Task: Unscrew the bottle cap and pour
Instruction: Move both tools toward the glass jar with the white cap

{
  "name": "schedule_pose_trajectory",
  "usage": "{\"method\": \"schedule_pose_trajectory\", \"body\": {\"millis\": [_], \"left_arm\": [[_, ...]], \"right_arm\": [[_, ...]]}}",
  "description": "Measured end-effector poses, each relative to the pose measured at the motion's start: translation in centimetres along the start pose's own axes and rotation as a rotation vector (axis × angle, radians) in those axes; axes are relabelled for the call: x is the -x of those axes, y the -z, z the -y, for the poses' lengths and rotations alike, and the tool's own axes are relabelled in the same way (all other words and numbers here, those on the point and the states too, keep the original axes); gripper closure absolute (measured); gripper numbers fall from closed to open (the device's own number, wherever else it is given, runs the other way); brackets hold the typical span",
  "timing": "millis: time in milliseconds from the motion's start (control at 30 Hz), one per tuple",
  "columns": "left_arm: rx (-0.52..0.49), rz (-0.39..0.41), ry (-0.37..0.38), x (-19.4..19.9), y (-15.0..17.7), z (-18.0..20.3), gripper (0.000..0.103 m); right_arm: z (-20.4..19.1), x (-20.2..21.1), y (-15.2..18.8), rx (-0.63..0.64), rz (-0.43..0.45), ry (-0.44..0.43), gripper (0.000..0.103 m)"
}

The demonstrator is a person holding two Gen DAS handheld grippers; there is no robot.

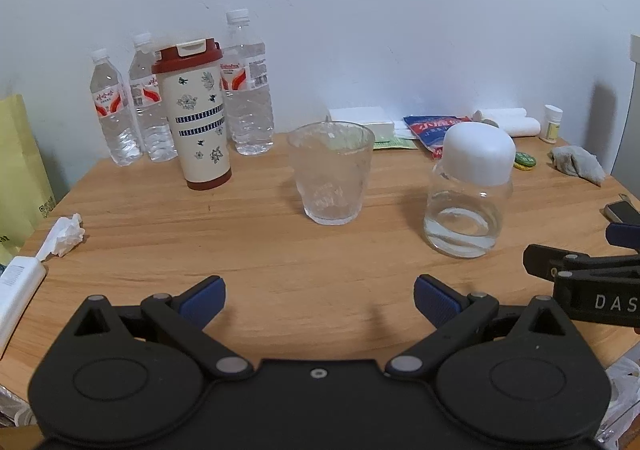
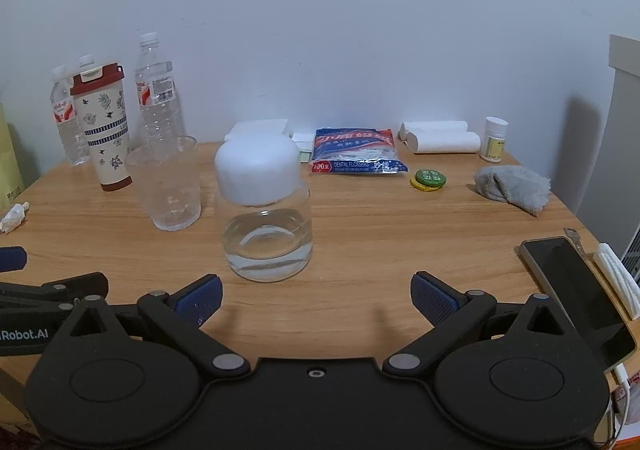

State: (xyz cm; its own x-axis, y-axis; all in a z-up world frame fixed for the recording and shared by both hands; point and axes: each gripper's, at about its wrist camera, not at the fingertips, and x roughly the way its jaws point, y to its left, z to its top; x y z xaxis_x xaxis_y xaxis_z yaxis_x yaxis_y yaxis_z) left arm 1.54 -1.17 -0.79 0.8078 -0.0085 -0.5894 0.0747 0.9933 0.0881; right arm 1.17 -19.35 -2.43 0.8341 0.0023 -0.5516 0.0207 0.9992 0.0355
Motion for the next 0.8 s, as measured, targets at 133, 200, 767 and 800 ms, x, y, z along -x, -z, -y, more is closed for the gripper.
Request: {"method": "schedule_pose_trajectory", "body": {"millis": [133, 200, 767, 800], "left_arm": [[0.002, 0.000, 0.001, 0.1, 0.0, 0.0, 0.000], [0.001, 0.001, 0.000, 0.1, 0.0, 0.0, 0.000], [-0.062, 0.035, 0.057, -1.5, -0.3, 1.6, 0.000], [-0.060, 0.039, 0.063, -1.8, -0.4, 1.6, 0.000]], "right_arm": [[0.2, 0.0, -0.2, -0.007, -0.012, -0.012, 0.000], [0.1, 0.0, -0.2, -0.007, -0.011, -0.012, 0.000], [1.2, -0.2, -0.4, 0.054, 0.058, -0.023, 0.000], [1.2, -0.2, -0.4, 0.064, 0.055, -0.027, 0.000]]}}
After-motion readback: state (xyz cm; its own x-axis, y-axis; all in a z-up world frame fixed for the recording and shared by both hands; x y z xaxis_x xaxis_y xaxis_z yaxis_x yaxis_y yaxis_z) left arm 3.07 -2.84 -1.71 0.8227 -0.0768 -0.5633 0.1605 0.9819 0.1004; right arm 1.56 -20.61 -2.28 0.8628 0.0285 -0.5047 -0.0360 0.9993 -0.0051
